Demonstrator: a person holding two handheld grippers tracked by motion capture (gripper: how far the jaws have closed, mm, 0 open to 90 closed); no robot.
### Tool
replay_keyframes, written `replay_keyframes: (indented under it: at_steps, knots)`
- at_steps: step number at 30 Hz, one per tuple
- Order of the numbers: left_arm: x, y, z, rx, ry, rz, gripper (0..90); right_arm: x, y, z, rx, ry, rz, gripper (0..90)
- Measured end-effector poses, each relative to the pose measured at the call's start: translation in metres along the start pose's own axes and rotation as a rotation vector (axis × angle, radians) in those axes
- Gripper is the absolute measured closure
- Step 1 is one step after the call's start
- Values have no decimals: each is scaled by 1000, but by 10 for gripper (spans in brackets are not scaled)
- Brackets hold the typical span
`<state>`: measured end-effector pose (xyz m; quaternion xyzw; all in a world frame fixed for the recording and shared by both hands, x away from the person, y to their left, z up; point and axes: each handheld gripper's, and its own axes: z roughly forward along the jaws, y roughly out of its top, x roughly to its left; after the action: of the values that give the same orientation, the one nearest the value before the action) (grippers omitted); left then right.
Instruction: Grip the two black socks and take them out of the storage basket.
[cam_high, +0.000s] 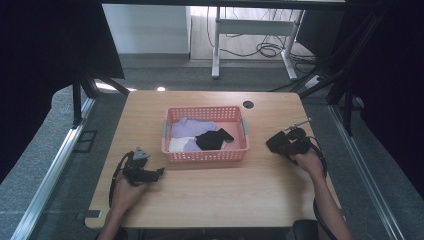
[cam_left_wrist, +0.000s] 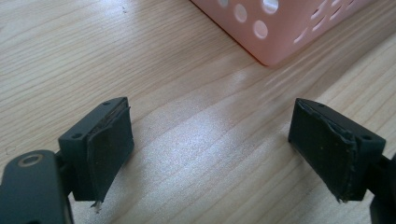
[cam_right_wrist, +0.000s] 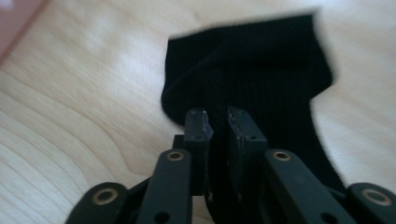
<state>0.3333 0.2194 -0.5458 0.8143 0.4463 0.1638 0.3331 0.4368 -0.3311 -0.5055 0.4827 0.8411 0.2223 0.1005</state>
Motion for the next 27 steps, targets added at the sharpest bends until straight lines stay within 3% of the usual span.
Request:
replay_keyframes:
  at_steps: [3,6,16,27]
  knots:
    - [0,0,0,0,0,0,136,-1,-3,1,-25,21,26,740]
    - [0,0,0,1,0,0,136,0,-1,-3,-14,15,14,651]
    - [0,0,0,0,0,-2,136,7,20,-33,-79,-11,-10,410]
    - [0,0,0,1,0,-1,136,37,64,-61,-163,29,-93,344]
